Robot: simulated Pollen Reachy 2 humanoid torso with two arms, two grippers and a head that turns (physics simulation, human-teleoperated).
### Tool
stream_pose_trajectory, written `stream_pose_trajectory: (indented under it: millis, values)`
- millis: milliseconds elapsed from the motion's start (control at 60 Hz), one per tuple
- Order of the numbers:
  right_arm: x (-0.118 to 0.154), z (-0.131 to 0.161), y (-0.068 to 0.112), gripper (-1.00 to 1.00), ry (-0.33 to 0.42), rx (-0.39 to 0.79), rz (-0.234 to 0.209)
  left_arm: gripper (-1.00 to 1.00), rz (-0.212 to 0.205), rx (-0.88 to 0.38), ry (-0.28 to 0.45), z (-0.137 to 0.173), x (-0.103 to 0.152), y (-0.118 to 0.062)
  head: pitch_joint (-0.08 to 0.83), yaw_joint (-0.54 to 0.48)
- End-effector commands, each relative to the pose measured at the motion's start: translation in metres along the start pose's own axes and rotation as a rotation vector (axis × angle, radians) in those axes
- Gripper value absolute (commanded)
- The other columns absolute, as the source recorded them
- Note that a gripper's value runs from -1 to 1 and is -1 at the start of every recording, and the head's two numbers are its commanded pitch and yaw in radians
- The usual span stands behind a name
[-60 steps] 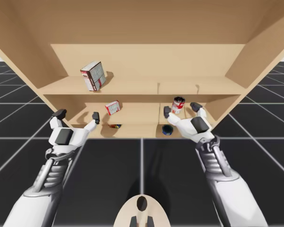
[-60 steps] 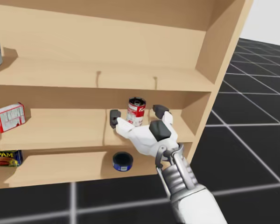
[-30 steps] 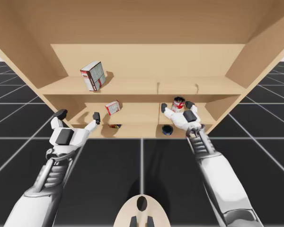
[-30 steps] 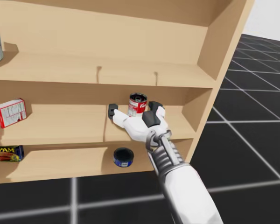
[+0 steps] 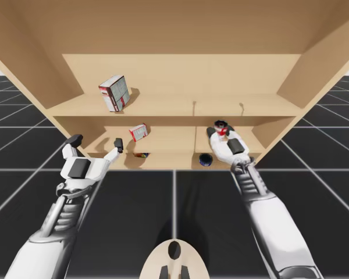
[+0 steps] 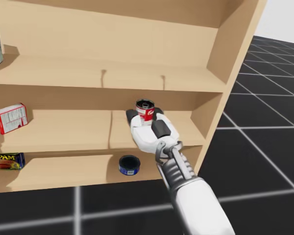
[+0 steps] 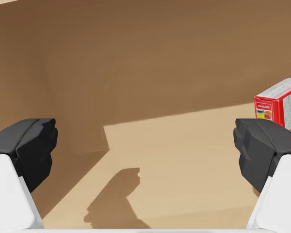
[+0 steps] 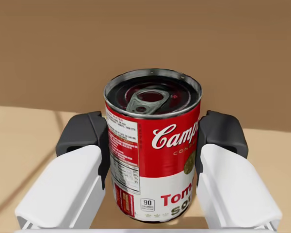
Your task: Look through the shelves, find the red soup can, and take it.
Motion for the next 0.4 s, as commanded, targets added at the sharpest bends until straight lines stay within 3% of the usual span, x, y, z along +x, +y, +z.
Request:
stream_pose_trajectory:
  millis: [17,200,400]
  values:
    - [0.037,0.017,0.008,1.0,-0.114,0.021,0.007,-1.0,0.0,0.0,0.0,0.0,0.0,0.0,0.413,-0.3]
    - [0.061,0.066,0.013,1.0,-0.171,0.054,0.006,-1.0,-0.001,-0.001,0.0,0.0,0.0,0.0,0.408,-0.3]
    - [0.056,0.13,0.012,1.0,-0.158,0.086,0.005,-1.0,-0.002,-0.007,0.001,0.001,0.0,-0.002,0.403,-0.31]
